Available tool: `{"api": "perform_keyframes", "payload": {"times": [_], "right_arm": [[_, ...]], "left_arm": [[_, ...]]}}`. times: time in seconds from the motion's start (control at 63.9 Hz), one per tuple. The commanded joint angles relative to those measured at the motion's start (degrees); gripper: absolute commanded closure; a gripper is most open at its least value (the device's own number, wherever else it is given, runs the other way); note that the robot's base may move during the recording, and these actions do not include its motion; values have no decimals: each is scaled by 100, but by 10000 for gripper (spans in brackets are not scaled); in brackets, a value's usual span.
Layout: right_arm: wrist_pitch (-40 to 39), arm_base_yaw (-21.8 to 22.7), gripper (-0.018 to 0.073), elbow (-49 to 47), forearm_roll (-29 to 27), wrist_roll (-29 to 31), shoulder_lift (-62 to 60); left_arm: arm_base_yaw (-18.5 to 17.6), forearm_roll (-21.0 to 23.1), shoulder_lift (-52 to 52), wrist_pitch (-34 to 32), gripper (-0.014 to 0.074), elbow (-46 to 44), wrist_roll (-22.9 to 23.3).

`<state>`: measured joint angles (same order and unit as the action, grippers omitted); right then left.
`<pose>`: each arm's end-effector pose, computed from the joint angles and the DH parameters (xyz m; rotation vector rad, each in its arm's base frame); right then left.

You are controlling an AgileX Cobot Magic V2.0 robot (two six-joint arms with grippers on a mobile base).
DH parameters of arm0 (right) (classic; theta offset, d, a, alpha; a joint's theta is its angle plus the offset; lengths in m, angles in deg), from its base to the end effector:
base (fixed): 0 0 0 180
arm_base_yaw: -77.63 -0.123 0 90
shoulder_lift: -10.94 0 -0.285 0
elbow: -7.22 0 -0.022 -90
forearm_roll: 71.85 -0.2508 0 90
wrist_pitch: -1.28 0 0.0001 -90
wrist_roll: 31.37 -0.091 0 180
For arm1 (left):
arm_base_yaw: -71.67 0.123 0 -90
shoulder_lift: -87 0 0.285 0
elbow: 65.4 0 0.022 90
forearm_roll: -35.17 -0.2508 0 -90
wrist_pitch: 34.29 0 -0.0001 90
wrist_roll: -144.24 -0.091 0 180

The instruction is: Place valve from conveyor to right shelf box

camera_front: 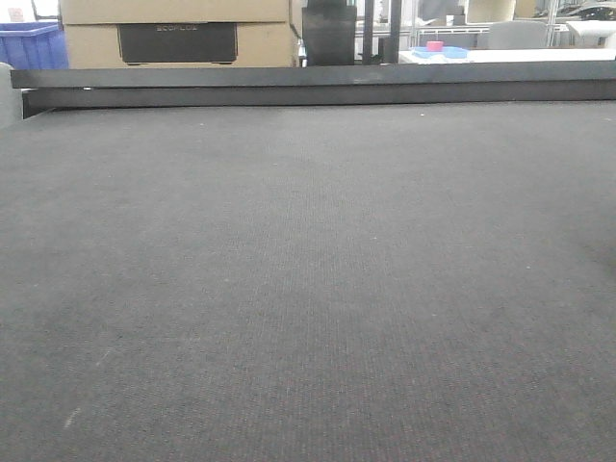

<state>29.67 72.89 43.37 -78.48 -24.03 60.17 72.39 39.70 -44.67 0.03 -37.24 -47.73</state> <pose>0.1444 0.0170 0.3445 -0.1435 1.9781 0.0911 0.1343 -0.0024 0.3836 0.1562 1.9263 0.0612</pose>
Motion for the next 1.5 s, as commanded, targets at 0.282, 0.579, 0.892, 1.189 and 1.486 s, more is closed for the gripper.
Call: {"api": "perform_keyframes", "payload": {"times": [0.282,0.579,0.892,1.189,1.486], "right_arm": [[-843,5,712,-287,6,30,-720],[-897,5,712,-297,6,30,-720],[-897,5,712,-297,6,30,-720],[-908,5,712,-297,6,30,-720],[-908,5,712,-297,6,30,-720]], "left_arm": [[-42,45,-813,-935,708,-40,27],[-42,45,-813,-971,708,-40,27],[-42,45,-813,-971,708,-40,27],[-42,45,-813,-971,708,-40,27],[-42,45,-813,-971,708,-40,27]]}}
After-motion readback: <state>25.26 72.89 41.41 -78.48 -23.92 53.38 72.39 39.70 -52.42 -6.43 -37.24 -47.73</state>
